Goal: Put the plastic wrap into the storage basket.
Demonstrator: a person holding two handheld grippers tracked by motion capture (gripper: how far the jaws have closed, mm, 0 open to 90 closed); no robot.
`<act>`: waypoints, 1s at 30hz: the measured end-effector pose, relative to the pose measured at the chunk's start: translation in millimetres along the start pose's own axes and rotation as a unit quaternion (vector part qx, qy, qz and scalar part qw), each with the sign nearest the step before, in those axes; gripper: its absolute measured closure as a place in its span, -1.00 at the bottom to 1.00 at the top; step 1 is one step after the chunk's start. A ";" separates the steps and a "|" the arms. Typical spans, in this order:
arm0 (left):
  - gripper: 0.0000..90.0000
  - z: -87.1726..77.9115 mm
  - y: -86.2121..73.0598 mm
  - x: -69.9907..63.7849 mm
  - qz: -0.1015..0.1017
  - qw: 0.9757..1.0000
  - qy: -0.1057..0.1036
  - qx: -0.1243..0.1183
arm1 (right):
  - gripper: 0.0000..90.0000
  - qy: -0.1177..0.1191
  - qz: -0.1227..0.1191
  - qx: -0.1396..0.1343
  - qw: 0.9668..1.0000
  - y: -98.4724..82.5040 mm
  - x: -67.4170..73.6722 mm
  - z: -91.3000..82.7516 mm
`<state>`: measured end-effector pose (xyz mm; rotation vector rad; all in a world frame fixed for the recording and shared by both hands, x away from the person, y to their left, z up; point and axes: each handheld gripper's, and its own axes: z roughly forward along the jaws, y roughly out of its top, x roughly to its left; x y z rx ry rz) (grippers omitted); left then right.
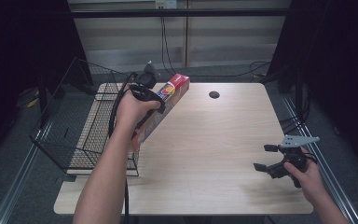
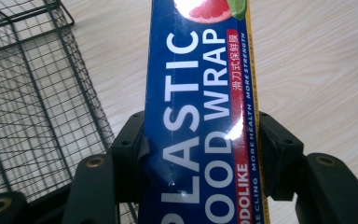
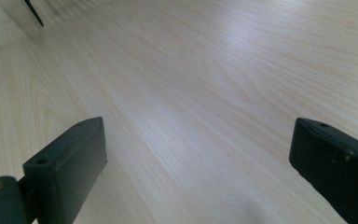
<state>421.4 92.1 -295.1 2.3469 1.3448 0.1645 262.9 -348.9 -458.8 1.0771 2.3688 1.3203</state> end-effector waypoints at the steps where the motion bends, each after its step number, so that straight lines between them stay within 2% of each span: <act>1: -0.02 -1.0 -0.8 1.1 -0.004 1.000 0.001 -0.005 | -0.92 0.000 -0.001 0.000 1.000 0.1 0.0 0.2; 6: -0.02 -10.6 -3.2 6.9 -0.012 1.000 0.003 -0.006 | -0.92 0.001 -0.002 0.000 1.000 0.6 0.2 0.0; 7: -0.02 -12.8 -3.2 9.5 0.001 1.000 0.006 -0.006 | -0.92 0.000 -0.002 -0.001 1.000 0.6 0.2 -0.1; 8: -0.02 -12.8 -3.2 9.5 0.001 1.000 0.006 -0.006 | -0.92 0.000 -0.002 -0.001 1.000 0.6 0.2 -0.1; 9: -0.02 -14.8 -4.4 9.1 -0.017 1.000 0.005 -0.008 | -0.92 0.000 -0.001 -0.001 1.000 0.5 0.2 -0.1; 10: -0.02 -16.3 -5.1 9.6 -0.021 1.000 0.008 -0.008 | -0.92 0.000 -0.001 -0.001 1.000 0.5 0.2 -0.1; 11: -0.02 -19.4 -5.3 13.8 -0.004 1.000 0.009 -0.008 | -0.92 -0.001 -0.001 -0.001 1.000 0.5 0.3 -0.1; 12: -0.02 -20.5 -6.4 13.1 -0.018 1.000 0.010 -0.011 | -0.92 0.000 -0.001 -0.001 1.000 0.6 0.5 -0.1; 13: -0.02 -23.9 -6.9 16.9 -0.008 1.000 0.011 -0.010 | -0.92 0.000 -0.002 -0.001 1.000 0.7 0.6 -0.1; 16: -0.02 -31.1 -10.3 19.8 -0.032 0.999 0.015 -0.017 | -0.92 0.000 -0.001 -0.002 1.000 1.0 0.6 -0.1; 18: -0.02 -36.0 -11.9 24.0 -0.031 0.999 0.018 -0.015 | -0.92 0.001 -0.001 -0.002 1.000 1.1 0.8 0.1; 21: -0.02 -44.9 -17.5 32.9 -0.045 0.998 0.028 -0.025 | -0.92 0.001 0.001 -0.002 1.000 1.5 1.1 0.3; 23: -0.02 -47.4 -18.9 35.8 -0.045 0.998 0.028 -0.024 | -0.92 0.001 0.000 -0.003 1.000 1.6 1.1 0.3; 30: -0.02 -59.6 -30.1 52.1 -0.071 0.996 0.043 -0.031 | -0.92 0.001 0.000 -0.003 1.000 1.9 1.3 0.8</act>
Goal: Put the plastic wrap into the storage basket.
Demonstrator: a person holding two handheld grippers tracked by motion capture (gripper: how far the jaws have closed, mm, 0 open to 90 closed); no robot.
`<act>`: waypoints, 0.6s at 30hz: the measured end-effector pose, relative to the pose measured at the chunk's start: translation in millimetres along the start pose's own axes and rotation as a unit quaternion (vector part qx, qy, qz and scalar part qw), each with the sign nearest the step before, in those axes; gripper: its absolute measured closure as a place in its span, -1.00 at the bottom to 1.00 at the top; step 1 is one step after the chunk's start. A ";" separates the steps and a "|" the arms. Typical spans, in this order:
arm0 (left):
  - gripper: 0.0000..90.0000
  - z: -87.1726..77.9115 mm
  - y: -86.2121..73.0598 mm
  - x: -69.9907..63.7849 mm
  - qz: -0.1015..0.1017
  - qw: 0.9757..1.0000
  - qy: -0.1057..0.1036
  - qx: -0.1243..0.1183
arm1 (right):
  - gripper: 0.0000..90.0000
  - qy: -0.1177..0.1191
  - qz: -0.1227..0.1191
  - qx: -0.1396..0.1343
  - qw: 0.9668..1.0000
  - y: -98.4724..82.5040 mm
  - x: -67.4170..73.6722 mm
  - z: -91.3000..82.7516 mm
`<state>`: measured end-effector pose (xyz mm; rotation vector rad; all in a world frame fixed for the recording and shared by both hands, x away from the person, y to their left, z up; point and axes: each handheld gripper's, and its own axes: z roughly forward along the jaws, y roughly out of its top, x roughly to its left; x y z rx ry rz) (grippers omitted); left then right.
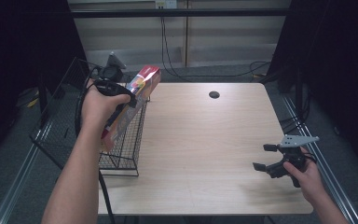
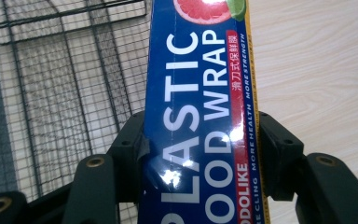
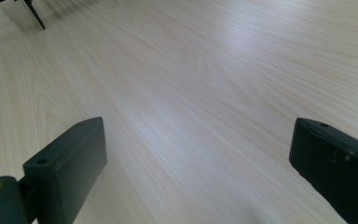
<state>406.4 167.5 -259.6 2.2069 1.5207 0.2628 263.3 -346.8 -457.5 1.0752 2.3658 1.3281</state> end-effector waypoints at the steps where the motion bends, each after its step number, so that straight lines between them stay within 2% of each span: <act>1: -0.02 -1.5 -0.8 2.6 -0.002 1.000 0.001 0.001 | -0.92 0.000 -0.001 0.000 1.000 0.1 0.0 0.3; 3: -0.02 -4.1 -2.5 6.8 -0.005 1.000 0.007 0.003 | -0.92 0.002 -0.001 -0.001 1.000 0.4 0.2 0.7; 7: -0.02 -11.3 -7.5 18.5 -0.023 1.000 0.017 -0.002 | -0.92 0.001 0.001 0.000 1.000 0.6 0.4 1.5; 18: -0.02 -24.6 -16.9 38.1 -0.050 0.998 0.036 -0.008 | -0.92 0.004 -0.002 0.001 1.000 1.1 1.1 2.6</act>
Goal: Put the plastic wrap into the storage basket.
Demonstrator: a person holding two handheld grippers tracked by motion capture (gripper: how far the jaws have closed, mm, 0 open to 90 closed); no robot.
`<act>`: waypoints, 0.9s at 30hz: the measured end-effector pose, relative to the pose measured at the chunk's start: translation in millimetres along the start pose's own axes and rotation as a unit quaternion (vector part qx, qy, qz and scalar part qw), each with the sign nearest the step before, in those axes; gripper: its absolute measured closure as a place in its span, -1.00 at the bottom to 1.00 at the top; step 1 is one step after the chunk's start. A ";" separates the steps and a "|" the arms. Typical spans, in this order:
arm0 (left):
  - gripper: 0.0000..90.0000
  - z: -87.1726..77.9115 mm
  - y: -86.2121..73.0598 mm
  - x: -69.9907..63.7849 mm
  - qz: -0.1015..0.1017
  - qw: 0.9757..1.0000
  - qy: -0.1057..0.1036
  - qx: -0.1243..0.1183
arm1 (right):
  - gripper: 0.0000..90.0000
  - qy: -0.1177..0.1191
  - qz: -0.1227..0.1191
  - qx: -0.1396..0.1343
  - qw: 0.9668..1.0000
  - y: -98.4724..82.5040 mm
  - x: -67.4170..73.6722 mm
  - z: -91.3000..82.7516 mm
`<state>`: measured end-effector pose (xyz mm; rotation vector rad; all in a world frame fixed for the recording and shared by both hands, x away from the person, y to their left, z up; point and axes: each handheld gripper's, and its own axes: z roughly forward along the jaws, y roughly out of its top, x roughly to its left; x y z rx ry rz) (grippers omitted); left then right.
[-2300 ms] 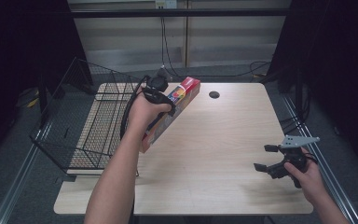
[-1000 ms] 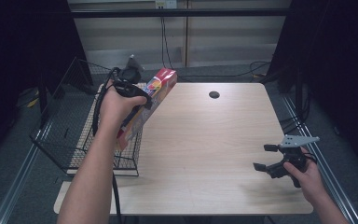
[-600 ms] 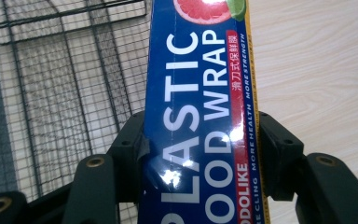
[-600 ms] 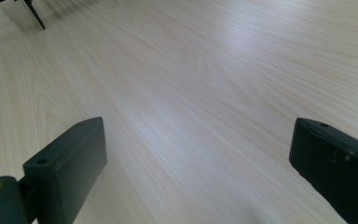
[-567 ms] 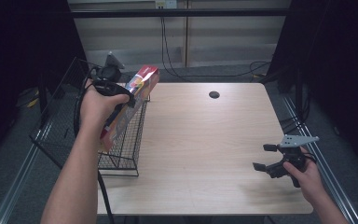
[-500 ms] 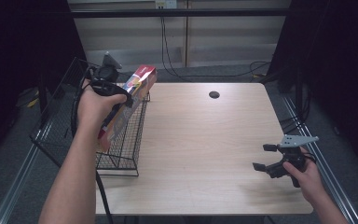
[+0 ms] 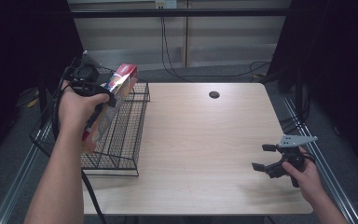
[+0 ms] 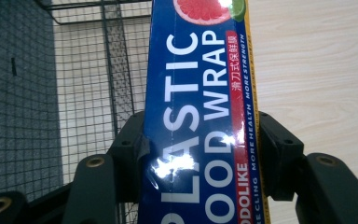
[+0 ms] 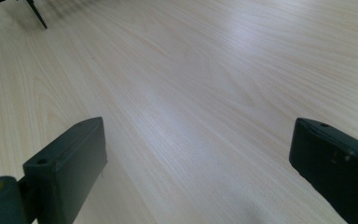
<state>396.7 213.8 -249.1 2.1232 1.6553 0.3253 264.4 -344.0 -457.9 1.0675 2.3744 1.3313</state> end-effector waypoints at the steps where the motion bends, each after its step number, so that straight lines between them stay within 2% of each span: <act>1: -0.02 -2.3 -1.0 2.6 0.000 1.000 0.006 0.001 | -0.92 0.001 0.000 -0.001 1.000 0.2 -0.1 0.0; 9: -0.02 -10.1 -4.6 13.7 -0.015 1.000 0.013 -0.007 | -0.92 0.000 -0.001 0.001 1.000 0.3 0.2 0.9; 12: -0.02 -14.4 -6.4 19.9 -0.024 0.999 0.024 -0.011 | -0.92 0.000 0.000 0.001 1.000 0.2 0.3 0.9; 23: -0.02 -17.2 -12.6 34.8 -0.044 0.998 0.036 -0.009 | -0.92 0.002 -0.001 0.001 1.000 0.3 0.4 1.1; 27: -0.02 -17.2 -14.8 40.2 -0.055 0.998 0.041 -0.016 | -0.92 0.000 -0.001 0.002 1.000 -0.2 0.6 2.1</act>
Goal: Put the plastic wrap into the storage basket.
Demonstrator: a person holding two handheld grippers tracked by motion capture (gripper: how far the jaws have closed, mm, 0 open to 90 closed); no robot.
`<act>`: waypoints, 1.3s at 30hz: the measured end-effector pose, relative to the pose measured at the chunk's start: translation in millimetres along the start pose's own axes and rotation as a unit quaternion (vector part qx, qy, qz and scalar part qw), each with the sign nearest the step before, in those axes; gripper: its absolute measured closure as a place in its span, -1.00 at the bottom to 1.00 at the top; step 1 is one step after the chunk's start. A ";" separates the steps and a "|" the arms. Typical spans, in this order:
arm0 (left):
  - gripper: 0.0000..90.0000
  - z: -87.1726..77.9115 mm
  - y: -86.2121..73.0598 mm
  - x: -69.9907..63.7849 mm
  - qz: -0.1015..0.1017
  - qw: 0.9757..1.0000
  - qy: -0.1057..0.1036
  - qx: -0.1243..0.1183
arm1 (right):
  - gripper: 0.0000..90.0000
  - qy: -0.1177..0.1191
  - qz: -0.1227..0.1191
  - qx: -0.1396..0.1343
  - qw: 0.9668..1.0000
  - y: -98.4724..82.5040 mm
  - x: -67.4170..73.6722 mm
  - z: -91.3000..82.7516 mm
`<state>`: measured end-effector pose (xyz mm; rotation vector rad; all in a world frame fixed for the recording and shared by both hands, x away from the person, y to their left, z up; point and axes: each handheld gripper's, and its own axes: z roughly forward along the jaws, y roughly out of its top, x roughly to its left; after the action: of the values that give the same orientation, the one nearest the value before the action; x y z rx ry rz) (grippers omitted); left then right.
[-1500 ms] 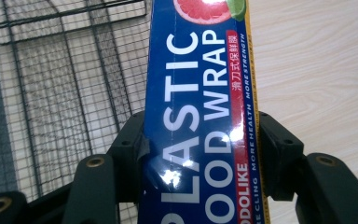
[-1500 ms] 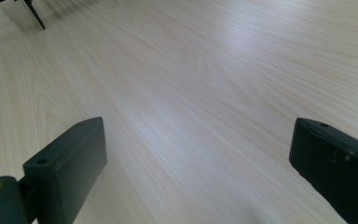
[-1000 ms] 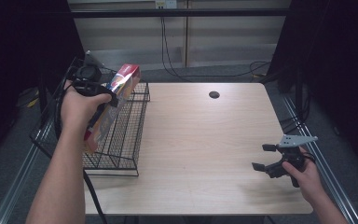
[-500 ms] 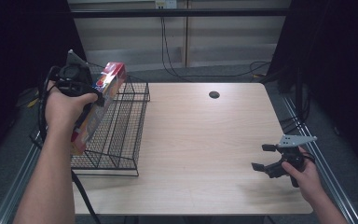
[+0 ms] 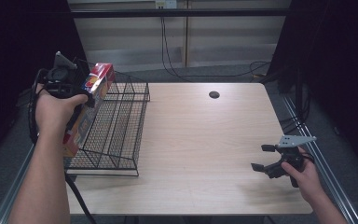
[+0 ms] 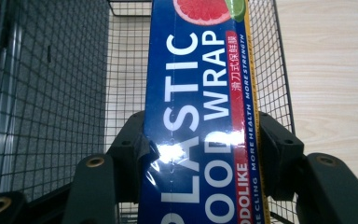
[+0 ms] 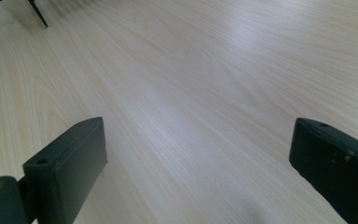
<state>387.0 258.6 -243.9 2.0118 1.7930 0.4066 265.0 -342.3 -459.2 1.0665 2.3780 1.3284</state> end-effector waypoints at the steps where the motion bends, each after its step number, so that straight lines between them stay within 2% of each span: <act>1: -0.02 0.2 -0.6 1.3 -0.001 1.000 0.002 0.001 | -0.92 0.000 0.002 0.000 1.000 0.1 0.0 0.0; 6: -0.02 3.3 -3.3 4.6 -0.008 1.000 0.014 0.005 | -0.92 0.002 0.000 -0.001 1.000 0.5 0.2 -0.1; 9: -0.02 4.3 -5.4 7.8 -0.020 1.000 0.015 0.005 | -0.92 0.004 0.000 0.000 1.000 0.6 0.8 -0.1; 12: -0.03 3.9 -6.3 10.0 -0.021 1.000 0.016 0.006 | -0.92 0.002 0.000 -0.001 1.000 0.5 0.5 -0.2; 16: -0.03 3.2 -8.5 13.2 -0.033 0.999 0.019 0.006 | -0.92 0.003 0.000 -0.001 1.000 0.5 -0.1 -0.5; 19: -0.03 3.5 -10.4 16.5 -0.031 0.999 0.019 0.009 | -0.92 0.004 0.000 -0.001 1.000 0.7 0.4 -0.7; 32: -0.03 9.1 -17.6 23.9 -0.051 0.998 0.028 0.021 | -0.93 0.004 -0.003 -0.001 1.000 1.5 0.9 -0.1; 39: -0.04 11.5 -21.7 27.7 -0.062 0.997 0.025 0.029 | -0.92 0.004 -0.003 -0.001 1.000 1.4 0.7 0.0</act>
<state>377.1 286.7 -266.0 1.9307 1.9696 0.3748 265.1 -341.4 -457.9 1.0547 2.3832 1.3346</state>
